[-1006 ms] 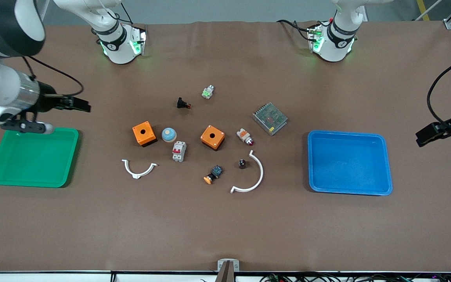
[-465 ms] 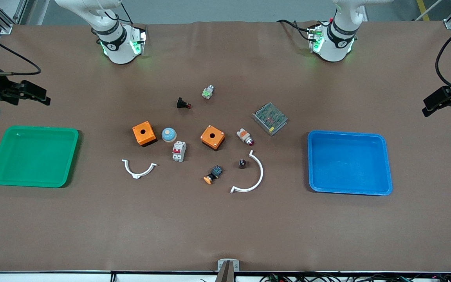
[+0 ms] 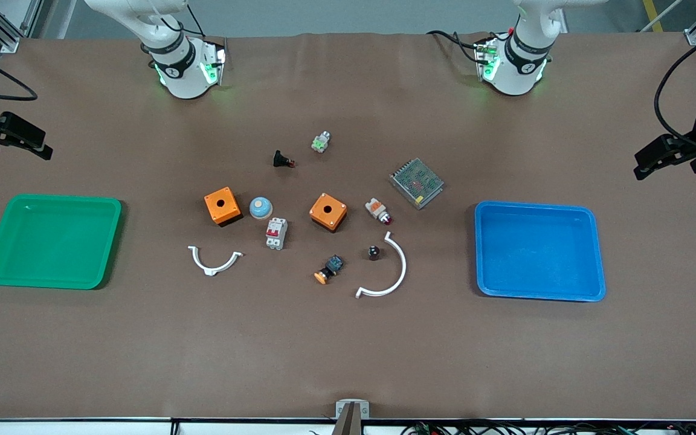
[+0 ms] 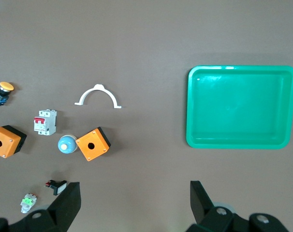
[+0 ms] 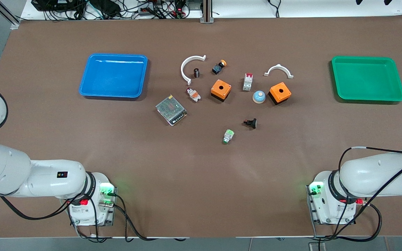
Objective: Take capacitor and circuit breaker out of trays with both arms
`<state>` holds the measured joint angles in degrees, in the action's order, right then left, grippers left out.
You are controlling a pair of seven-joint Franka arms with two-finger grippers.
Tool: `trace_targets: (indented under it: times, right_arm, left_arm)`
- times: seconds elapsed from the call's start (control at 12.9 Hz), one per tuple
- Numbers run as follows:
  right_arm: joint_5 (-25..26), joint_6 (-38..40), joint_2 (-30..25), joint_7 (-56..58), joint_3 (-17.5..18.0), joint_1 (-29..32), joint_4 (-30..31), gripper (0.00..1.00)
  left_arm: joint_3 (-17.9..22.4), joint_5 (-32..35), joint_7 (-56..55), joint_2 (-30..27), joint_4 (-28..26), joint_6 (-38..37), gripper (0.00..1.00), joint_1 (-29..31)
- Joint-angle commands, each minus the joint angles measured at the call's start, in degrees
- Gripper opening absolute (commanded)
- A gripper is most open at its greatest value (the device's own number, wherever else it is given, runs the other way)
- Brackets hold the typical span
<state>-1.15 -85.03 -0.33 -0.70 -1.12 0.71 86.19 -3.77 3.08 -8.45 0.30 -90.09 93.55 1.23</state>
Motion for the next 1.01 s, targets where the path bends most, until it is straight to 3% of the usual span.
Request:
trace_targets:
  times: [0.0,0.93]
  right_arm:
    - [1.1,0.3,0.8,0.3,0.9,0.7,-1.7,1.00]
    - [0.7,0.1,0.9,-0.1,0.8,0.9,-1.9,1.00]
  left_arm:
    - [-0.1,-0.5,-0.6,-1.0,-0.6,0.0,1.00,0.2]
    - [0.0,0.1,0.5,-0.3,-0.7,1.4,1.00,0.2]
